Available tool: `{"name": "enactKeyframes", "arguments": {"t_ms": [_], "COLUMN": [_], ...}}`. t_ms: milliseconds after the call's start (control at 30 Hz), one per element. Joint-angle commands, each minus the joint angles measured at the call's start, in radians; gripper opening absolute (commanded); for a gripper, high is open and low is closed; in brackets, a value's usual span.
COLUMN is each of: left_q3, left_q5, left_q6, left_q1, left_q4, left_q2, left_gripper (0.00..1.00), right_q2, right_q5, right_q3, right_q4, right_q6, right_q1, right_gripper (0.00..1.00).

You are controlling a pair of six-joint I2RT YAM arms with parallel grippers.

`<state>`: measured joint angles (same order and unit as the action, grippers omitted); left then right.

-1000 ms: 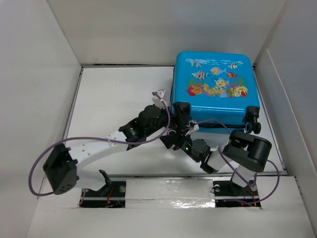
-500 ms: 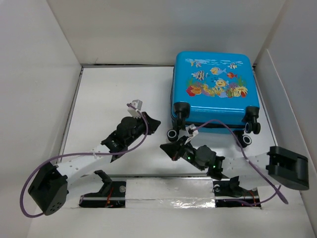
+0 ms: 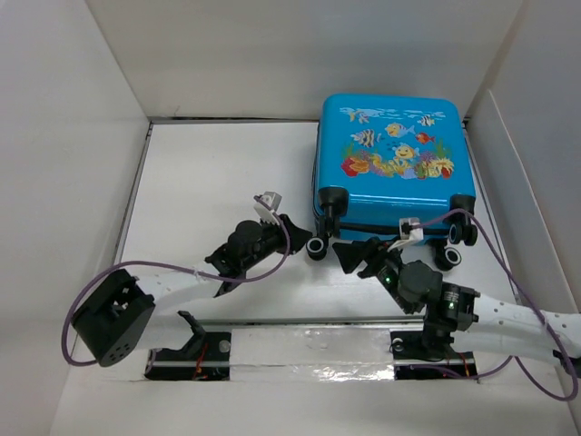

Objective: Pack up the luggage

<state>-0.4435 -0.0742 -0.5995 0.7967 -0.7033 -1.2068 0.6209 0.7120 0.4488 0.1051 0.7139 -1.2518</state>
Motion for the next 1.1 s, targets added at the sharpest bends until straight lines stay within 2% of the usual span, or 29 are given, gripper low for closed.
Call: {"name": "enactKeyframes", "arguments": {"t_ms": [0,133,233,333,433,600,733,867,1067], "left_q3": [-0.031,-0.052,-0.060,-0.064,-0.061,-0.084,-0.063,-0.044,-0.043], "left_q5": [-0.058,-0.046,-0.013,0.060,0.129,0.148,0.134,0.134,0.119], "left_q6": [0.035,0.053,0.055,0.058,0.055,0.056,0.041,0.041,0.040], "left_q1": [0.018,0.041,0.067,0.105,0.105,0.105,0.105,0.105,0.105], "left_q4": [-0.148,-0.209,-0.254,-0.291,-0.340,-0.369,-0.403,-0.403,-0.415], "left_q2": [-0.071,-0.148,-0.188,-0.214,-0.247,-0.321,-0.320,-0.303,-0.316], "left_gripper": [0.23,0.24,0.25,0.35,0.39,0.39,0.39,0.39,0.39], "right_q2": [0.029,0.131,0.174,0.201,0.238,0.301,0.349,0.358,0.369], "right_q5": [0.153,0.164,0.143,0.040,-0.008,-0.083,-0.138,-0.212,-0.195], "right_q3": [0.077,0.162,0.198,0.200,0.214,0.245,0.246,0.192,0.191], "right_q4": [-0.223,-0.248,-0.222,-0.137,-0.116,-0.070,-0.033,0.094,0.074], "right_q6": [0.010,-0.011,-0.043,-0.096,-0.100,-0.126,-0.119,-0.114,-0.102], "right_q1": [0.009,0.023,0.081,0.133,0.184,0.219,0.230,0.282,0.301], "right_gripper": [0.75,0.80,0.80,0.79,0.79,0.82,0.83,0.70,0.61]}}
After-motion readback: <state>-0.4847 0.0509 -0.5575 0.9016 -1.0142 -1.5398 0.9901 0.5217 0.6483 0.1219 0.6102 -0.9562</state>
